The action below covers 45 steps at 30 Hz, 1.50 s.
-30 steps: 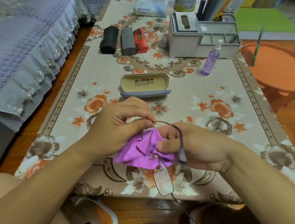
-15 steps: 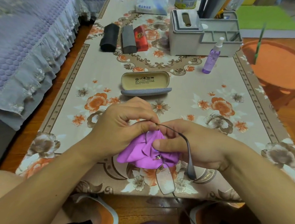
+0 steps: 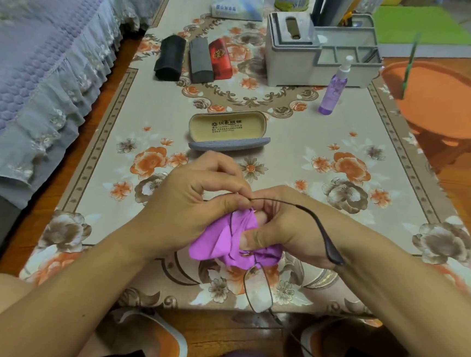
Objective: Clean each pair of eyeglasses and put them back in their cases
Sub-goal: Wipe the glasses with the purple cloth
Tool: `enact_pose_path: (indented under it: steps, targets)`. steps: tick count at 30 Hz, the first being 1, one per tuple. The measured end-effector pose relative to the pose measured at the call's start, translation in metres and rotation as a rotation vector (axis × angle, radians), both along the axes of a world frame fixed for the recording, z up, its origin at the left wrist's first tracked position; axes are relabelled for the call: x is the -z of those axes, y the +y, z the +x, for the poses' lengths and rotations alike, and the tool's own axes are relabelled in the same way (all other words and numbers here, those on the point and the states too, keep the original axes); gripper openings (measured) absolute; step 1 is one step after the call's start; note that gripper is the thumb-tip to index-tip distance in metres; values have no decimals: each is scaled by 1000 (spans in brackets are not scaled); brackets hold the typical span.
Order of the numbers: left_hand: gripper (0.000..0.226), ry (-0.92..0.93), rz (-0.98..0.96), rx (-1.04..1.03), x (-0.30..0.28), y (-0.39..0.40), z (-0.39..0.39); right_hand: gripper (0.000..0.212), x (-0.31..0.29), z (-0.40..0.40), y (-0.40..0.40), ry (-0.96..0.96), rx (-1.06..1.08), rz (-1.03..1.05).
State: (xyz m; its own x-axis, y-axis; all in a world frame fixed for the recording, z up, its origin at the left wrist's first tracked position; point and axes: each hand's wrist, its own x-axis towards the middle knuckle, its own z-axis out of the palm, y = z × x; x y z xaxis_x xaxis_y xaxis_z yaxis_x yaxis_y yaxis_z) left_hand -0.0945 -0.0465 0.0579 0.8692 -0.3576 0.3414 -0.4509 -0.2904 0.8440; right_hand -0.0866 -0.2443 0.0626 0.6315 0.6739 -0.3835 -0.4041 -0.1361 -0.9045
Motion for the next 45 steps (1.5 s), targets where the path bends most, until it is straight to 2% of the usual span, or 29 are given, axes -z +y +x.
enact_pose_path:
  steps: [7, 10, 13, 14, 16, 17, 20, 21, 25, 28, 33, 36, 37, 41, 45]
  targets:
    - [10, 79, -23, -72, 2, -3, 1, 23, 1, -5, 2, -55, 165, 68]
    - [3, 39, 60, -75, 0, -2, -1, 31, 3, -4, -1, 21, 109, 76]
    - [10, 51, 63, -119, 2, -6, -3, 38, 2, -1, 1, 68, 110, 46]
    - [9, 84, 33, -125, 2, -7, -4, 32, 1, -2, 2, 59, 129, 39]
    - [4, 158, -28, -109, 3, -7, -3, 7, -2, -5, 3, 33, 191, 32]
    - [2, 190, -48, -96, 3, -5, 0, 5, -3, -6, 2, 30, 213, 43]
    - [4, 267, -101, -65, 2, 1, 7, 32, -4, -7, 3, 29, 270, 74]
    - [3, 280, -112, -56, 1, 3, 8, 34, -3, -6, 3, 40, 278, 90]
    - [8, 288, -133, -41, 1, 6, 6, 23, -2, -9, 5, 132, 276, 156]
    - [10, 241, -123, -57, 5, 3, 0, 8, 0, -10, 5, 58, 255, 111]
    - [13, 228, -54, -78, 8, -5, -6, 24, 3, -9, 2, -46, 241, 0]
    - [10, 249, -52, -71, 6, -1, -2, 2, -1, -8, 1, -93, 183, 3]
    - [9, 252, -76, -69, 5, 1, 0, 11, -2, -7, 0, -111, 163, 11]
    - [8, 274, -191, -67, 4, -1, 1, 22, -7, -1, -5, 4, 79, 105]
    - [9, 215, -211, -97, 6, -6, -1, 13, -7, 3, -14, 10, -70, 54]
